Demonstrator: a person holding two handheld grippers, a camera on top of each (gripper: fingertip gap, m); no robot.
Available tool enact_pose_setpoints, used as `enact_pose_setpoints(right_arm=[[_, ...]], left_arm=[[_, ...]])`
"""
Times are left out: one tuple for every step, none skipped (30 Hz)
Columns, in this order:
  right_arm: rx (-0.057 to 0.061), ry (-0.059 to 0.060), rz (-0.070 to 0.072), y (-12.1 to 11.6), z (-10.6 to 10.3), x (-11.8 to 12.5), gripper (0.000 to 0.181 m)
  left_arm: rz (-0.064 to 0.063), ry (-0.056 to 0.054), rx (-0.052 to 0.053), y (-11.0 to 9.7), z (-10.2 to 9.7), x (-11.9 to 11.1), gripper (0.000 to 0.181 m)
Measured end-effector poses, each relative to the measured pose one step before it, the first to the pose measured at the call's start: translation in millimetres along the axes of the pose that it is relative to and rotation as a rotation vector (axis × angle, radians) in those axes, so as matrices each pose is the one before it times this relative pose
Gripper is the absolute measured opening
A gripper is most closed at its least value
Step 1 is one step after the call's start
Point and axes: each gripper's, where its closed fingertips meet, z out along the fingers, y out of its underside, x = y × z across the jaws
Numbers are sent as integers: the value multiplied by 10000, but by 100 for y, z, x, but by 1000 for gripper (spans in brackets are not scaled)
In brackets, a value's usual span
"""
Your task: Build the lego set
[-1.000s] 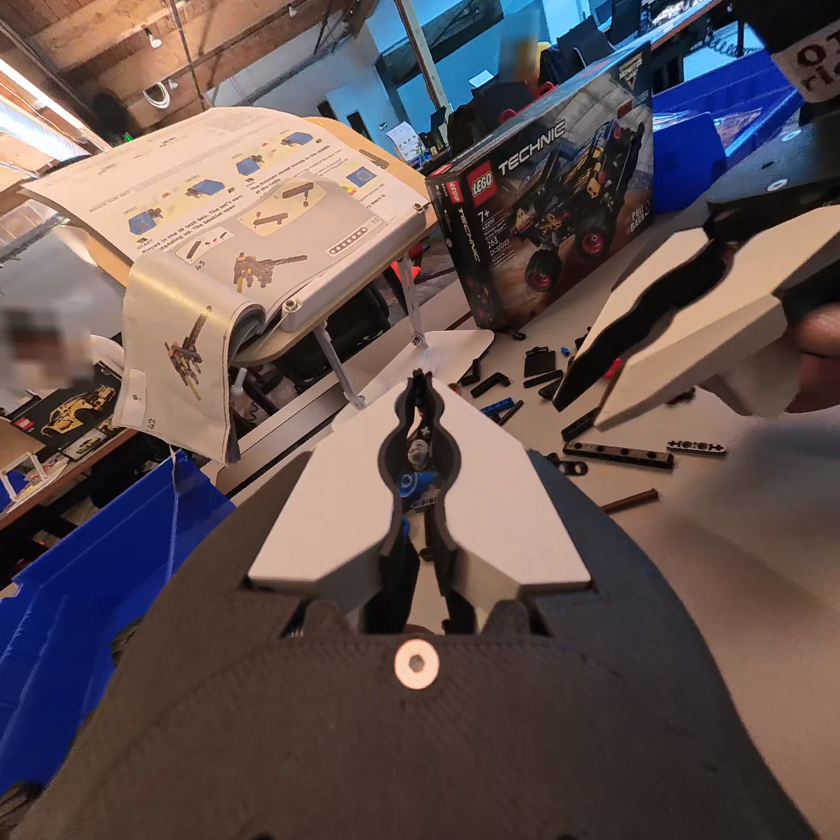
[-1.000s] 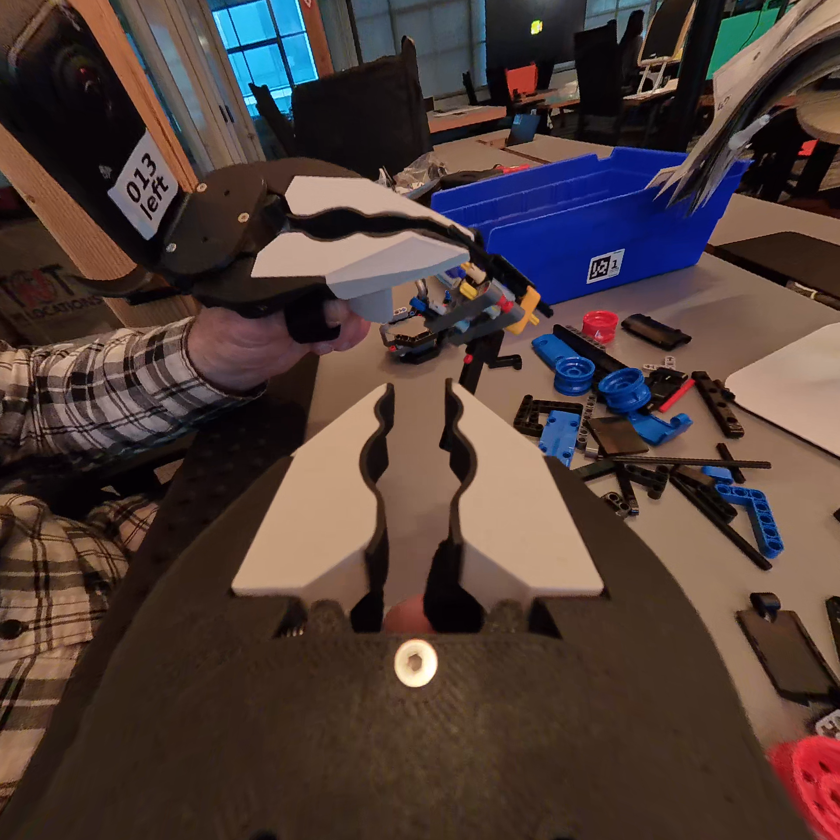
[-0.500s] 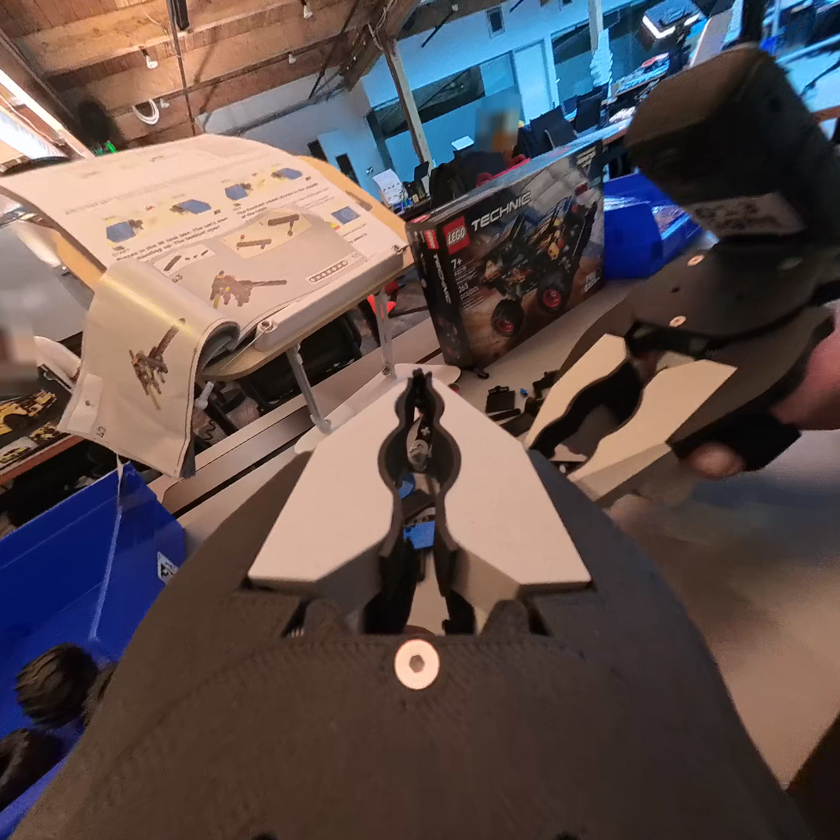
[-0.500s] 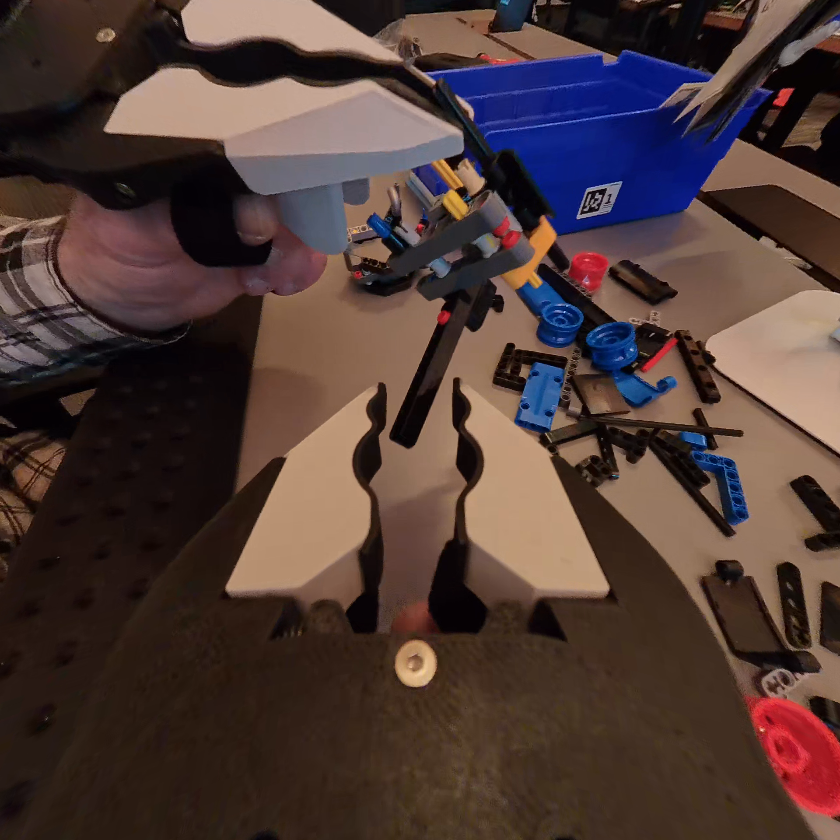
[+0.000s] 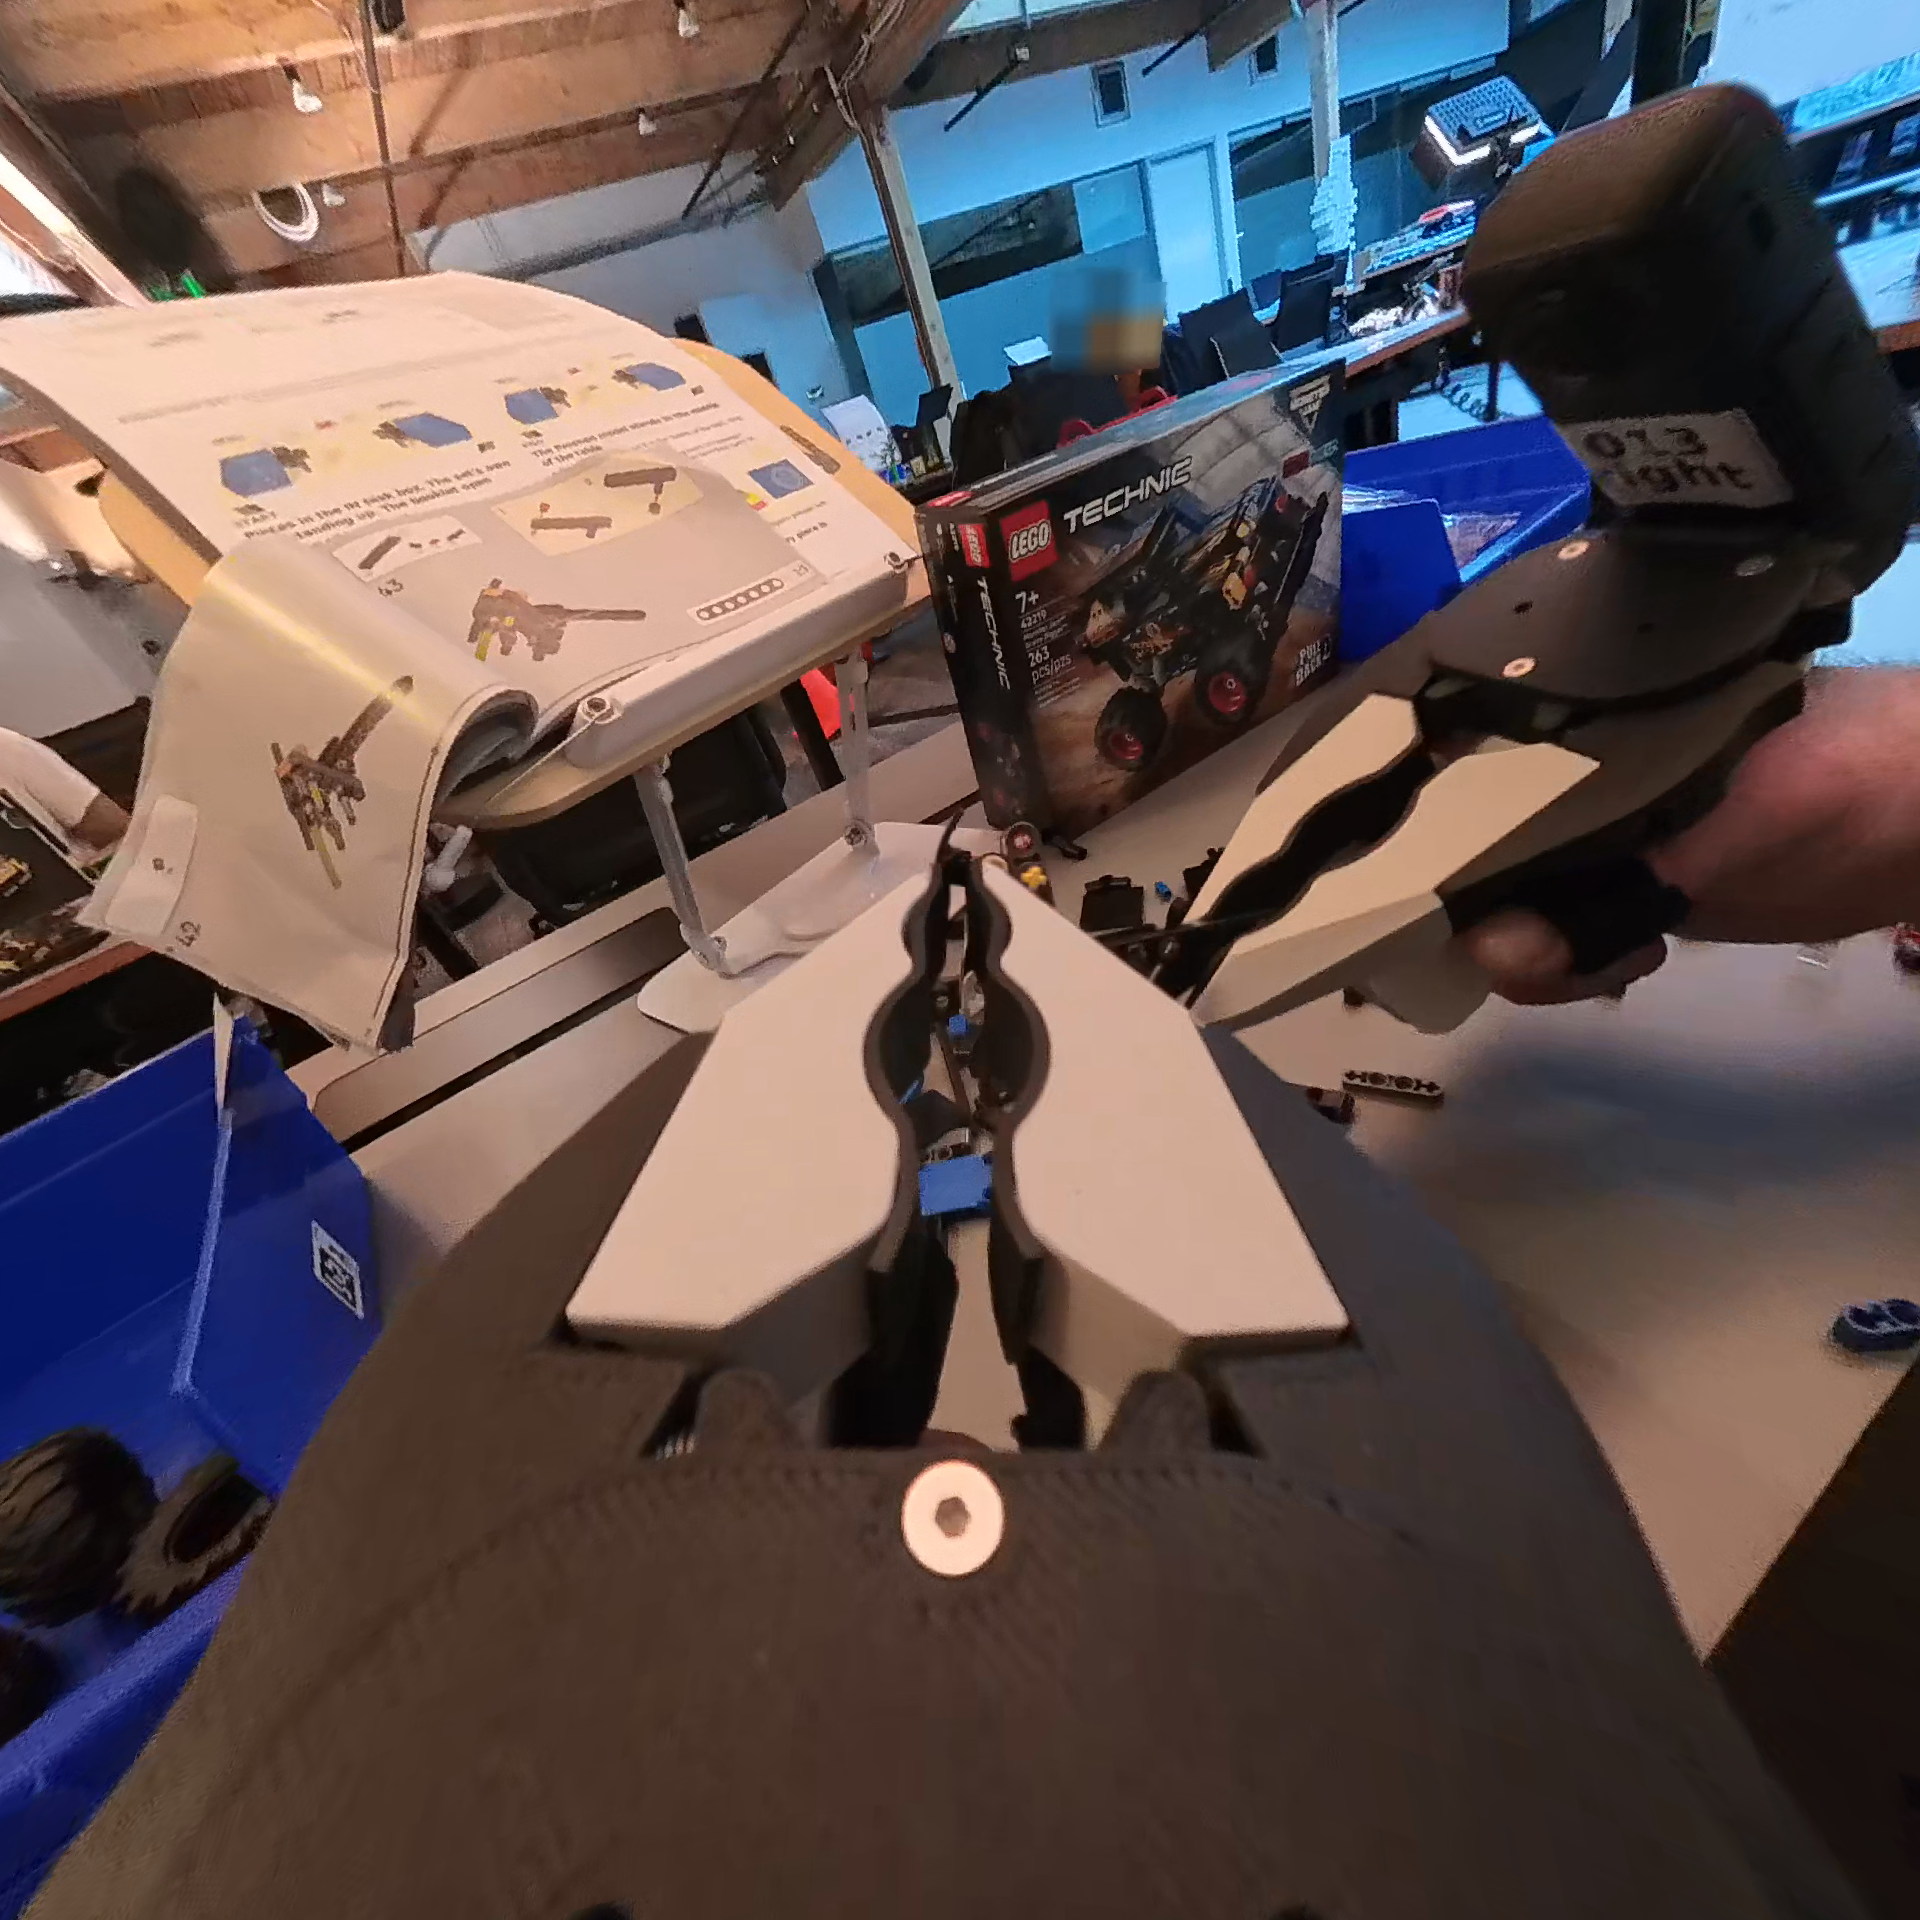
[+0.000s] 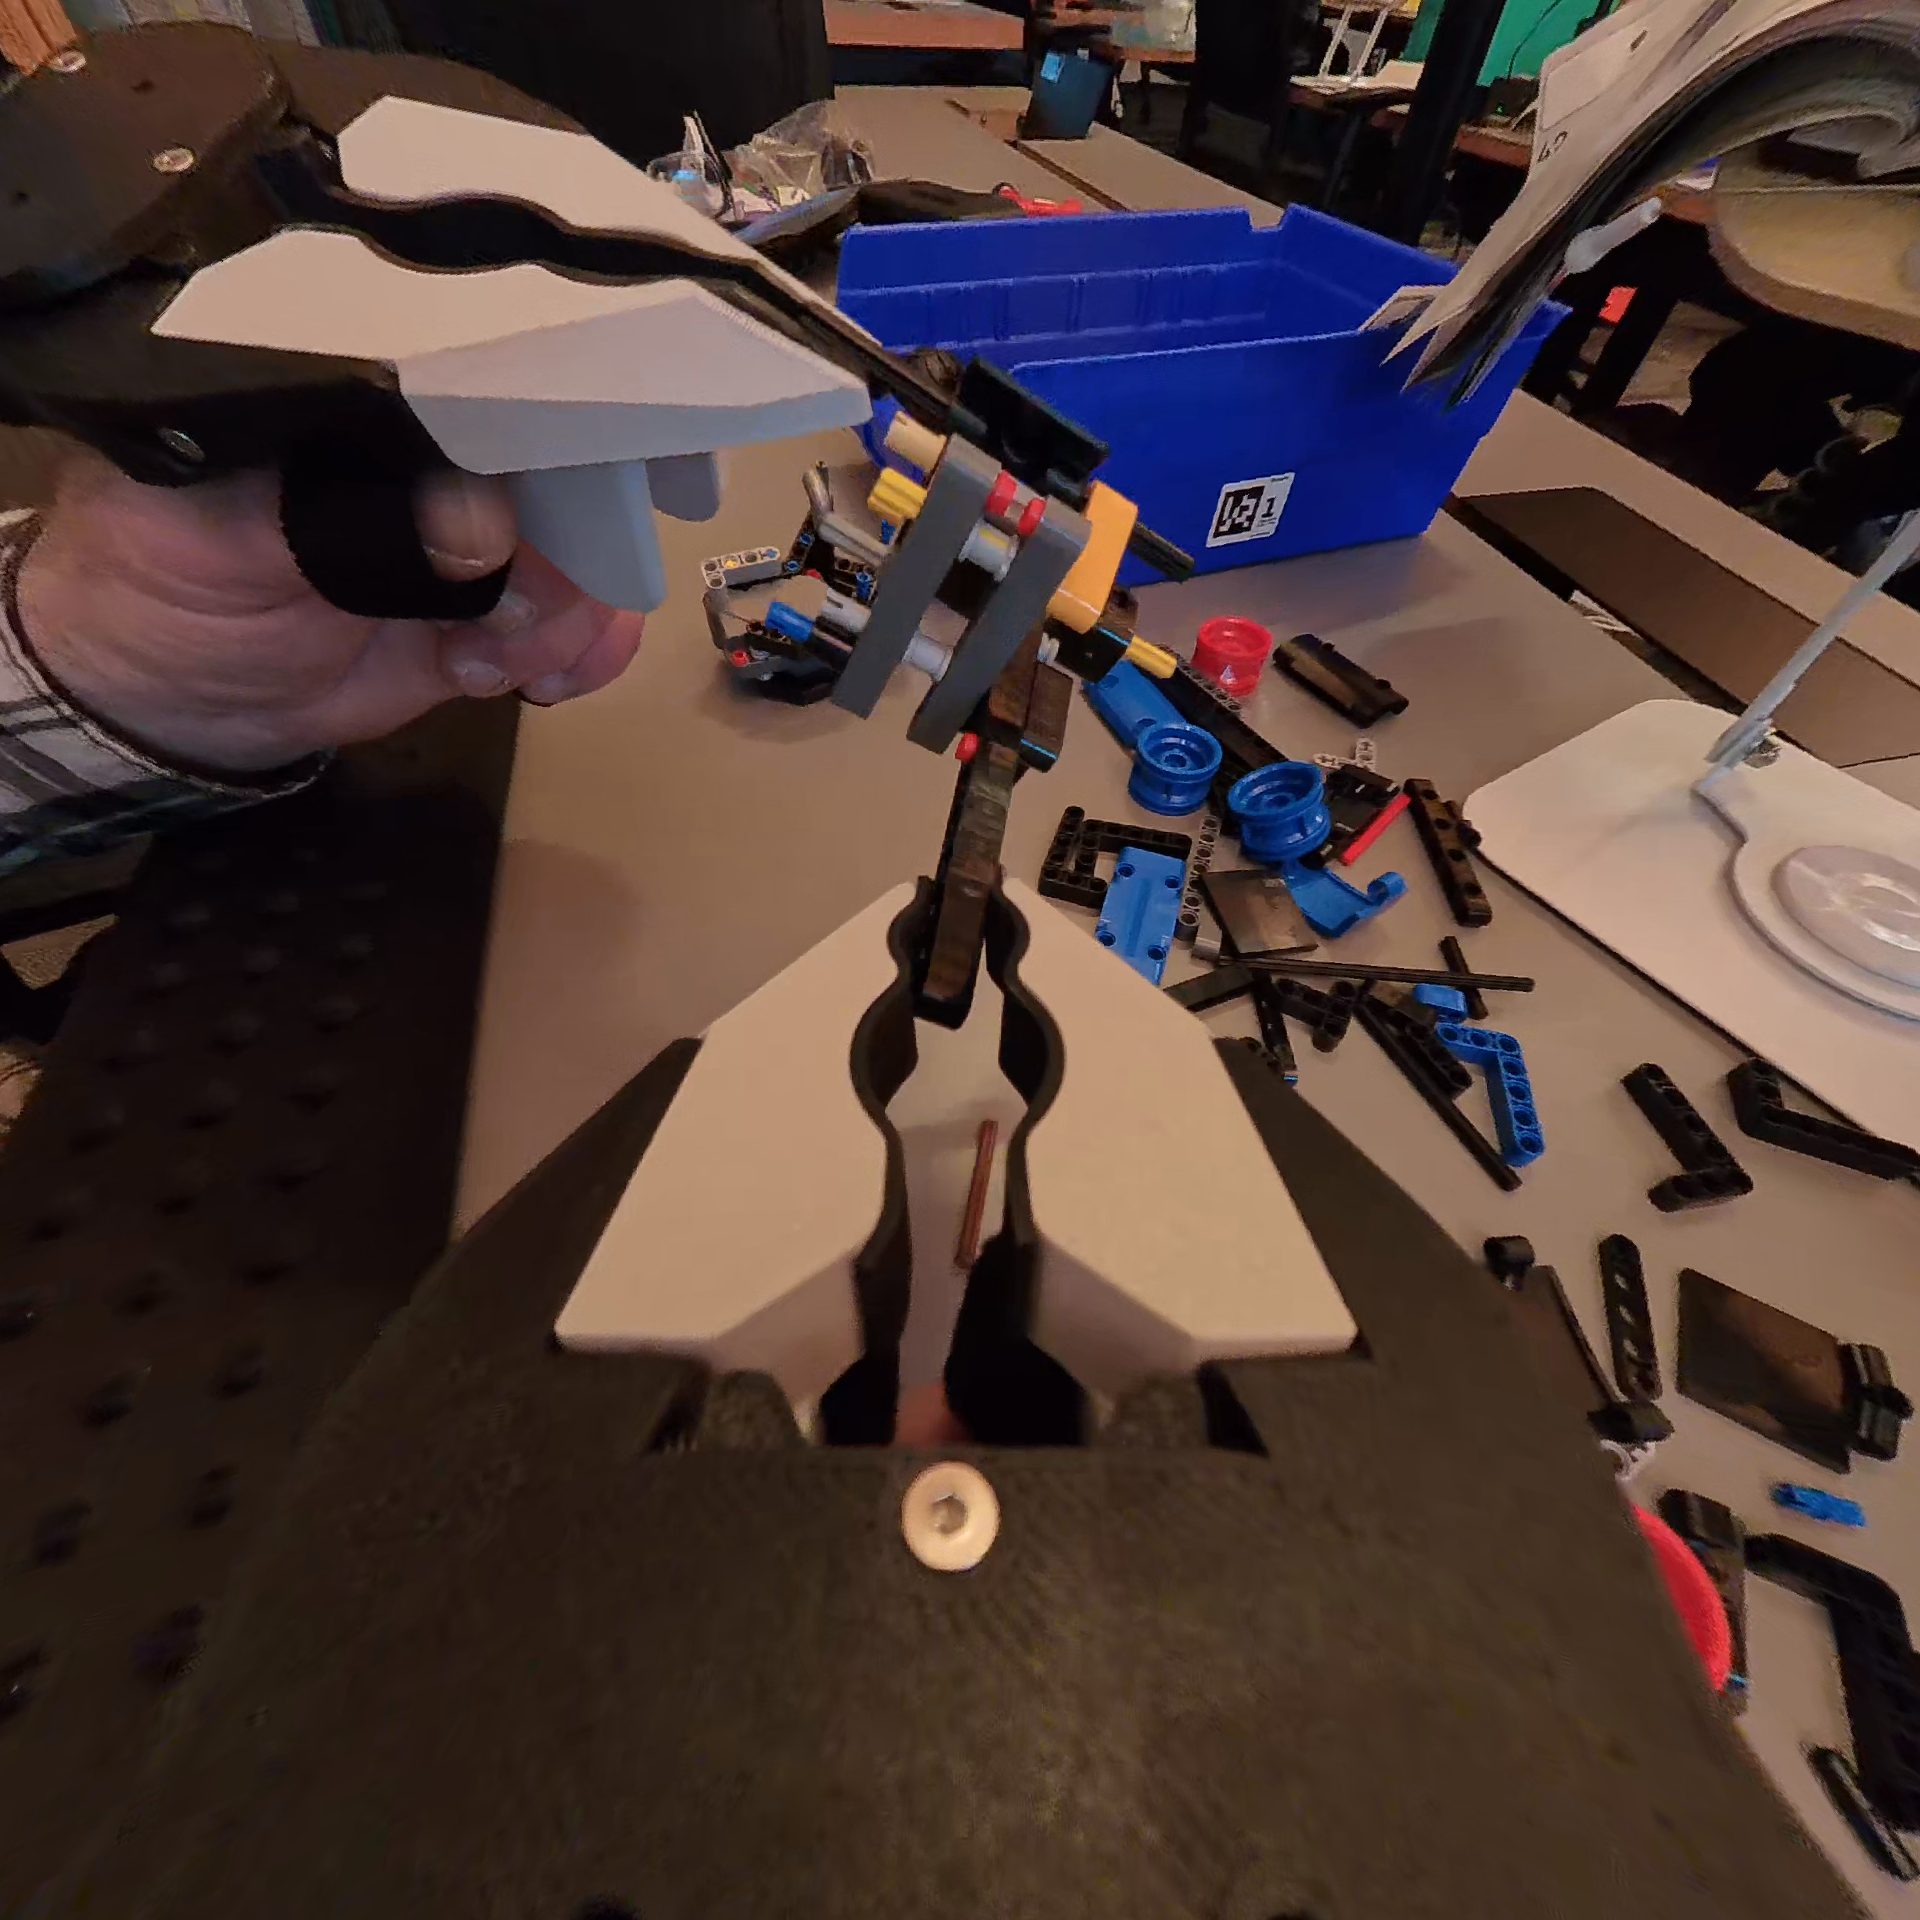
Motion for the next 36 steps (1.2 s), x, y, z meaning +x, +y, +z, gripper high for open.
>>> enact_pose_setpoints(right_arm=[[-20, -16, -14, -10, -28, -43, 6], [-41, -13, -5, 57, 1, -38, 6], [-38, 21, -20, 64, 3, 29, 6], [-20, 16, -18, 15, -12, 17, 6], [-8, -18, 1, -6, -19, -37, 6], [-5, -13, 1, -11, -14, -40, 6], [-1, 12, -16, -15, -17, -6, 6], [-17, 1, -10, 3, -17, -32, 6], [-20, -8, -5, 16, -12, -26, 6], [-7, -4, -2, 2, -15, -16, 5], [-13, -14, 10, 19, -12, -18, 5], [-39, -38, 19, 52, 12, -55, 5], [-58, -43, 20, 109, 30, -58, 4], [-74, -53, 12, 126, 57, -85, 4], [-106, -82, 4, 194, 84, -140, 4], [-121, -83, -13, 228, 89, -156, 4], [-119, -49, -35, 213, 89, -123, 4], [-121, -62, -30, 215, 82, -125, 4], [-111, -102, 1, 203, 108, -186, 4], [-91, -86, 12, 186, 119, -174, 4], [-109, -62, -1, 211, 151, -146, 4], [-181, -73, -5, 331, 194, -160, 4], [-220, -53, -34, 431, 217, -135, 4], [-186, -43, -46, 392, 193, -111, 4], [-168, -98, 19, 334, 196, -188, 4], [-178, -118, 40, 341, 212, -220, 4], [-152, -23, -39, 301, 213, -111, 5], [-170, 15, -89, 295, 204, -81, 4], [-161, -11, -88, 245, 202, -137, 5], [-124, -14, -74, 192, 205, -150, 5], [-132, 0, -74, 207, 221, -136, 5], [-153, 40, -108, 236, 232, -71, 6], [-135, 78, -146, 210, 231, -33, 6], [-123, 39, -127, 168, 214, -83, 10], [-114, 2, -72, 147, 181, -110, 15], [-67, 9, -66, 92, 119, -63, 17]], left_arm=[[-4, 11, -69, 188, -119, -35, 0], [-20, 52, -60, 147, -113, 24, 0], [-40, 68, -106, 213, -76, 50, 0], [-27, 41, -99, 206, -80, -7, 0], [-30, 40, -31, 126, -131, 0, 0], [-51, 62, -20, 117, -133, 59, 0], [-32, 46, -16, 107, -140, 43, 0], [1, 9, -70, 197, -145, 14, 0], [12, 58, -29, 152, -163, 120, 0], [-11, 92, 7, 79, -190, 170, 0], [-45, 90, -38, 127, -183, 155, 0], [-46, 110, -75, 153, -161, 195, 1], [4, 120, -112, 195, -152, 232, 4], [79, 44, -126, 205, -154, 143, 5], [135, 44, -107, 160, -168, 144, 6], [136, 162, -137, 197, -173, 283, 10], [104, 216, -184, 254, -183, 325, 13], [82, 224, -177, 278, -191, 292, 15], [69, 178, -118, 216, -208, 221, 16], [26, 65, -89, 222, -190, 29, 16], [-69, 72, -142, 337, -93, 18, 15], [-126, 116, -144, 405, -5, 142, 13], [-54, 28, -115, 407, -14, 60, 9], [13, -59, -118, 425, -26, -39, 3], [15, 11, -158, 469, 16, 98, 2], [22, -25, -93, 353, -1, 44, 2], [13, 4, -68, 265, -8, 75, 1], [29, 15, -78, 253, -24, 71, 1], [72, -25, -78, 192, -19, 27, 1], [132, -96, -22, 66, -50, -38, 0], [170, -110, -67, 112, -3, -32, 0], [219, -103, -106, 159, 27, -20, 0], [216, -57, -115, 178, 57, 62, 0], [184, -16, -102, 174, 90, 128, 0], [161, -65, -122, 227, 120, 46, 0], [179, -158, -96, 215, 87, -120, 0]])
